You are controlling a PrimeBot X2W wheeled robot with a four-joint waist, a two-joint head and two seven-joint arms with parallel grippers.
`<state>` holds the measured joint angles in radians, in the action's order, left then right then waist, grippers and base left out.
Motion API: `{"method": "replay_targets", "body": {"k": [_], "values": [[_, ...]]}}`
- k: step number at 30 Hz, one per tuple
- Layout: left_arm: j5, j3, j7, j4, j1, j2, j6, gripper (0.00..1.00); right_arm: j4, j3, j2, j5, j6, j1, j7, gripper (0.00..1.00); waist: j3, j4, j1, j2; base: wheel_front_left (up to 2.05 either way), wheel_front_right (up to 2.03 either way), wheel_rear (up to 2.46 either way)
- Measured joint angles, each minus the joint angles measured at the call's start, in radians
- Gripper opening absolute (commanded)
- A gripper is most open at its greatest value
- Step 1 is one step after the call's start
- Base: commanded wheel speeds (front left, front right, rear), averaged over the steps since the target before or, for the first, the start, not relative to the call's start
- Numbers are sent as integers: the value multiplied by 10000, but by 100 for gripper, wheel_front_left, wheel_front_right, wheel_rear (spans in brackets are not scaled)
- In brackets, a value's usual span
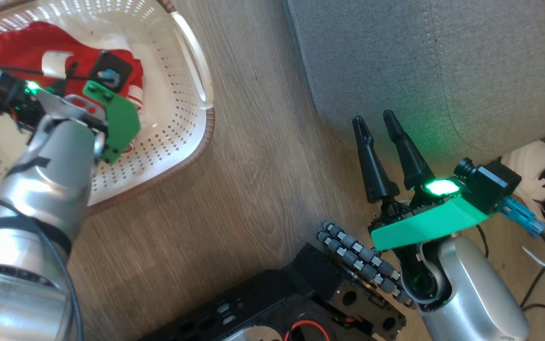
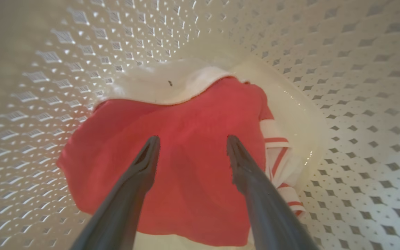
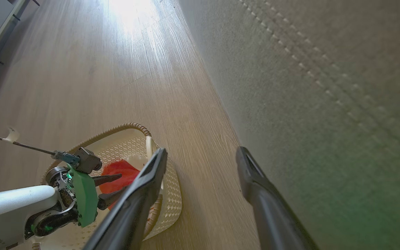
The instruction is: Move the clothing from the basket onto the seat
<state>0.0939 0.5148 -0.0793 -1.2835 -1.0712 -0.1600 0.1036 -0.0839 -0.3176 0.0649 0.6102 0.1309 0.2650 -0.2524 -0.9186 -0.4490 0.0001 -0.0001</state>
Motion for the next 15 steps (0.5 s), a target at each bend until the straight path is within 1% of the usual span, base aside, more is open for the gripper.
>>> {"method": "replay_targets", "body": {"k": [3,8,13,15], "values": [[173,136,516,-75,-244,-226,138,100,123,-8,-59,132,0,-116,0,100,-213,-86,0,0,0,0,0],[224,359,1066,-150,-559,-407,155,100,314,104,-115,257,0,-175,-2,100,-475,-63,0,0,0,0,0],[512,727,1388,-165,-654,-591,113,100,489,73,-132,244,0,-377,0,100,-669,-3,0,0,0,0,0],[771,1043,1430,-182,-755,-629,-52,100,552,77,-138,140,0,-381,0,100,-747,21,0,0,0,0,0]]}}
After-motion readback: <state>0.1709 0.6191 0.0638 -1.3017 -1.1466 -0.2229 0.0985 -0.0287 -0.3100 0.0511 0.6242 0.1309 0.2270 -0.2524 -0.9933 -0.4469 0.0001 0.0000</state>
